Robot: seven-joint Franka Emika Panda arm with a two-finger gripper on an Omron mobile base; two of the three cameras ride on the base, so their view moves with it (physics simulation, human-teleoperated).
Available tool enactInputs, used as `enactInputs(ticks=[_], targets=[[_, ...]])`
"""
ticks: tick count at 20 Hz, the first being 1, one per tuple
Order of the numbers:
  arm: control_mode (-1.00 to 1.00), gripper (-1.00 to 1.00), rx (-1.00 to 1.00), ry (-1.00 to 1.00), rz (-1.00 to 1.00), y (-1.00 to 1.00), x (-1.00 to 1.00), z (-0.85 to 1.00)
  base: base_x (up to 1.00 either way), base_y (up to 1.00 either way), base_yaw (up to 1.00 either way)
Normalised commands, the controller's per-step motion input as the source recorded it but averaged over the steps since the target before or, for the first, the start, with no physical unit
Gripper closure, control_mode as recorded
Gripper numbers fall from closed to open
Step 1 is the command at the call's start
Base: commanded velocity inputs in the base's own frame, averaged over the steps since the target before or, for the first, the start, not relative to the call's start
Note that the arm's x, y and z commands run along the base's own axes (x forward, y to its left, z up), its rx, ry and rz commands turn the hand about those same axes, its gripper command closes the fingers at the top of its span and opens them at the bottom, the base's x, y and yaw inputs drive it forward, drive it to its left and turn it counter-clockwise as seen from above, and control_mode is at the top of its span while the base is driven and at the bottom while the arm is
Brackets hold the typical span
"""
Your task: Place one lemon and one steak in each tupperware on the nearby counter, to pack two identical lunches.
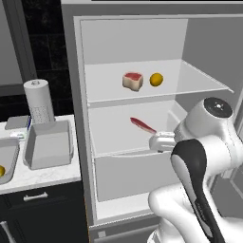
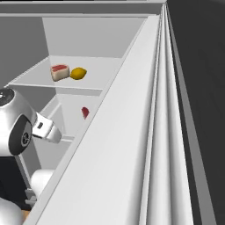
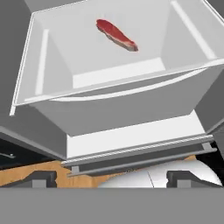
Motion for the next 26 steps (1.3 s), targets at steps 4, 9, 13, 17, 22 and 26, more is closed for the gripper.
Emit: enactInputs(ticks=[4,9,13,17,22,26], targets=[[-1.00,-1.00,0.02,-0.10,0.01,-0.63,0.23,0.51,0.00,0.00,0.00],[-1.00,-1.00,-0.06,0.01,0.03,-0.21,0.43,0.06,0.00,0.00,0.00],[-1.00,-1.00,-0.15,0.11,0.07,0.00,0.26,-0.18,0.00,0.00,0.00],[-1.00,-1.00,-0.10,0.00,0.02,0.03,0.14,-0.19,0.00,0.00,0.00],[-1.00,-1.00,-0.01,-0.10,0.01,0.00,0.66,-0.30,0.00,0.00,0.00],[-1.00,-1.00,0.01,-0.14,0.00,-0.03,0.85,-0.29,0.00,0.00,0.00]])
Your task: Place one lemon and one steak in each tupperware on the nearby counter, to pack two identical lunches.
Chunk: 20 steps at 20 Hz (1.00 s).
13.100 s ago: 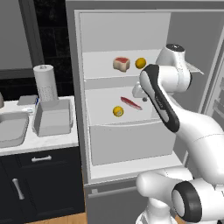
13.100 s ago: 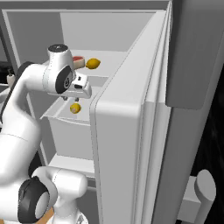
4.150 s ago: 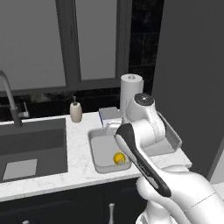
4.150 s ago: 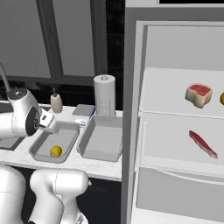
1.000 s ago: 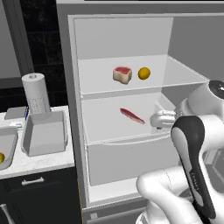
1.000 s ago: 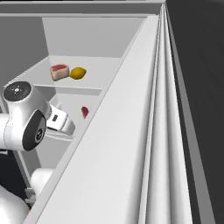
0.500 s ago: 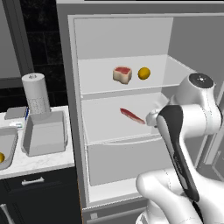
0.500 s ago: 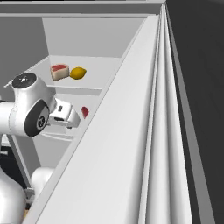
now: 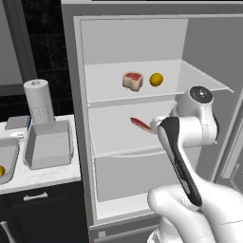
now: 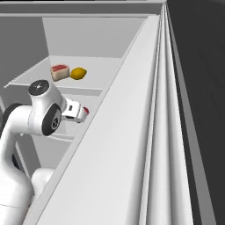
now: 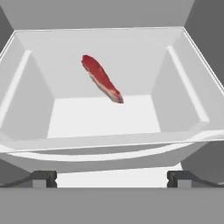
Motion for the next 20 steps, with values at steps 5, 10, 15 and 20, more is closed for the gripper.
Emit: enactInputs(ticks=[5,10,15,20], targets=[[-1.00,-1.00,0.00,-0.08,0.00,0.00,0.71,-0.39,0.00,0.00,0.00],[-1.00,-1.00,0.00,0.07,0.00,-0.01,0.63,-0.33,0.00,0.00,0.00],[-1.00,-1.00,0.00,0.07,0.00,-0.12,0.65,-0.19,0.00,0.00,0.00],[-1.00,-1.00,0.01,0.04,0.03,-0.22,0.32,-0.31,0.00,0.00,0.00]])
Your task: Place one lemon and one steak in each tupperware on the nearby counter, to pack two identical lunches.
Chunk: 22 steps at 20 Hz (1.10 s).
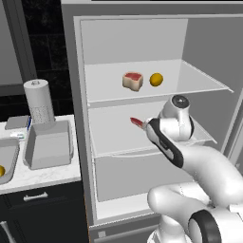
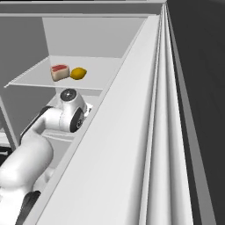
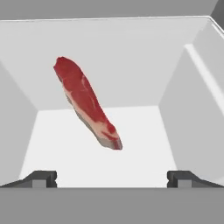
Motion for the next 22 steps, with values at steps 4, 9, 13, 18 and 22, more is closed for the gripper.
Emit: enactInputs(ticks=[4,9,13,18,22], targets=[[-1.00,-1.00,0.02,0.00,0.02,-0.02,0.08,-0.37,0.00,0.00,0.00],[-1.00,-1.00,0.03,0.00,0.00,0.03,0.27,-0.24,0.00,0.00,0.00],[-1.00,-1.00,0.00,0.00,0.00,0.07,0.52,-0.02,0.00,0.00,0.00],[-1.00,-1.00,0.00,0.00,0.00,0.03,0.42,-0.05,0.00,0.00,0.00],[-1.00,-1.00,0.00,0.00,0.00,0.00,0.09,-0.41,0.00,0.00,0.00]])
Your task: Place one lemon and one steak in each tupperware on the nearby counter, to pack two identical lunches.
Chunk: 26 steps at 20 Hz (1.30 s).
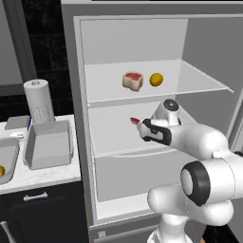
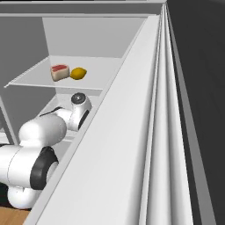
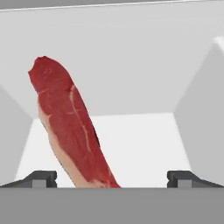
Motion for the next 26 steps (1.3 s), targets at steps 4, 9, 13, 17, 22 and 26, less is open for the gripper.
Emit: enactInputs(ticks=[4,9,13,17,22,26], targets=[[-1.00,1.00,0.00,0.01,0.00,0.03,0.03,-0.89,0.00,0.00,0.00],[-1.00,1.00,0.02,0.00,0.00,-0.01,0.12,-0.62,0.00,0.00,0.00],[-1.00,1.00,0.00,-0.03,0.00,0.00,-0.13,-0.20,0.00,0.00,0.00],[-1.00,1.00,0.00,-0.09,0.00,0.00,-1.00,-0.06,0.00,0.00,0.00],[-1.00,1.00,0.00,-0.23,0.00,0.00,-1.00,0.74,0.00,0.00,0.00],[-1.00,1.00,0.00,-0.07,0.00,0.00,-1.00,1.00,0.00,0.00,0.00]])
